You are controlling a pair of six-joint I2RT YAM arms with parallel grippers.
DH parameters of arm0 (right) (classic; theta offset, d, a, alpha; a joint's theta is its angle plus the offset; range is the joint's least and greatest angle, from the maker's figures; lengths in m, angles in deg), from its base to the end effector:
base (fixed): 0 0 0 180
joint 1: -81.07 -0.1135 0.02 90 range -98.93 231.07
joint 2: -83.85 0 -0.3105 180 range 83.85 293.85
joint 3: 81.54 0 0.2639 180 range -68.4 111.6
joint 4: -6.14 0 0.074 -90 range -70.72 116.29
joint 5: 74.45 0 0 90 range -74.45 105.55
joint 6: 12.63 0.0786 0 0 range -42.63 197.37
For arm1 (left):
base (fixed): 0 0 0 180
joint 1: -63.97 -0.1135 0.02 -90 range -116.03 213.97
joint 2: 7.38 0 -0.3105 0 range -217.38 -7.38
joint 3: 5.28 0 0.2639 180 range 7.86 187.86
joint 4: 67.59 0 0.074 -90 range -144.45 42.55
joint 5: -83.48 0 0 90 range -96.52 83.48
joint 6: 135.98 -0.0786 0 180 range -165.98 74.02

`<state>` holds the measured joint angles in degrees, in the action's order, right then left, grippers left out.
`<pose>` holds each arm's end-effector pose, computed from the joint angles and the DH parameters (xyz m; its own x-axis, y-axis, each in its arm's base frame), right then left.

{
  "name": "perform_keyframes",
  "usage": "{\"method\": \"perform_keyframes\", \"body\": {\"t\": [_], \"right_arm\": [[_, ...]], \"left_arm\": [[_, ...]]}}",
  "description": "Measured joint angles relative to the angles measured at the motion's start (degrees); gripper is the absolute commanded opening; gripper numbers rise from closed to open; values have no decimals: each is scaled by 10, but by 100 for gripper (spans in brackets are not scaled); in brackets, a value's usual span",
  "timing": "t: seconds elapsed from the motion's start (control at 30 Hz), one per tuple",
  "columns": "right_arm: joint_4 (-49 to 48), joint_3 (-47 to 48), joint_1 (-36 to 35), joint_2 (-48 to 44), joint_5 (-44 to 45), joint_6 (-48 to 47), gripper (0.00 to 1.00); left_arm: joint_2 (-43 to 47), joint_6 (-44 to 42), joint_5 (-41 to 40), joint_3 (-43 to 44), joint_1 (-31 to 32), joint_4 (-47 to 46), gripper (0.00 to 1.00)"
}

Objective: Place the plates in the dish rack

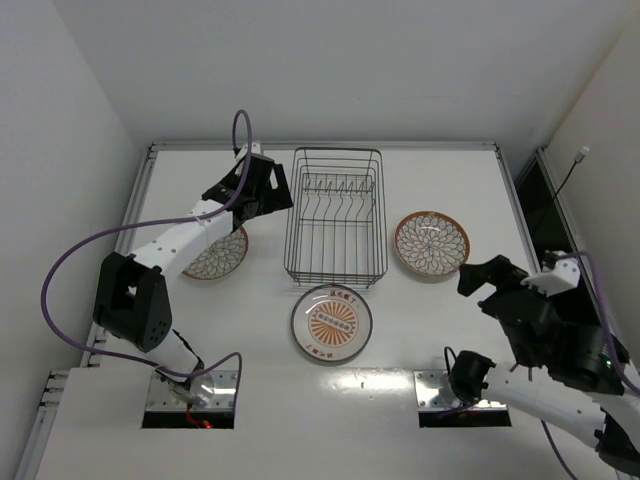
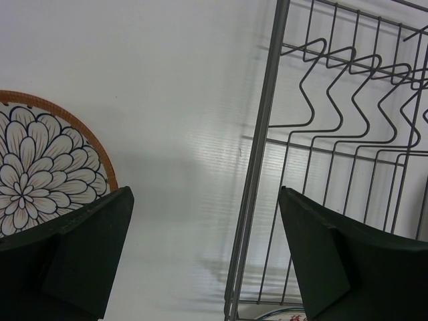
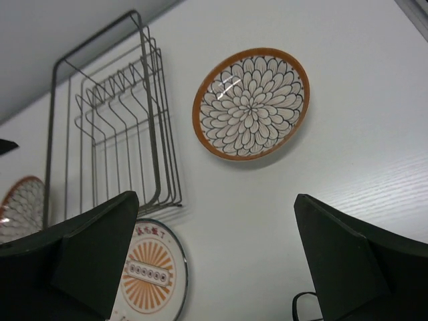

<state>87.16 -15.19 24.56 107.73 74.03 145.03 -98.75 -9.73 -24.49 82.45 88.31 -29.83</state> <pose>0.0673 -0.0197 0.3457 -0.1937 0.5835 -0.7886 0.2922 0.8017 0.5214 0.3766 -0.1437 0.3088 -0.5930 -0.3491 -0.7256 -0.2102 0.9370 -0.2790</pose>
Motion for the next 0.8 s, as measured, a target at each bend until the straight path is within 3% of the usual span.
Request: {"method": "perform_keyframes", "body": {"t": [0.13, 0.43, 0.63, 0.8], "right_arm": [[0, -15, -3, -44, 17, 3, 100], [-18, -60, -6, 111, 17, 4, 100], [-100, -19, 19, 212, 13, -104, 100], [-212, 33, 110, 343, -51, -214, 100]], "left_arm": [[0, 0, 8, 0, 0, 0, 88], [0, 0, 16, 0, 0, 0, 88], [0, -1, 17, 0, 0, -1, 88], [0, -2, 17, 0, 0, -1, 88]]}}
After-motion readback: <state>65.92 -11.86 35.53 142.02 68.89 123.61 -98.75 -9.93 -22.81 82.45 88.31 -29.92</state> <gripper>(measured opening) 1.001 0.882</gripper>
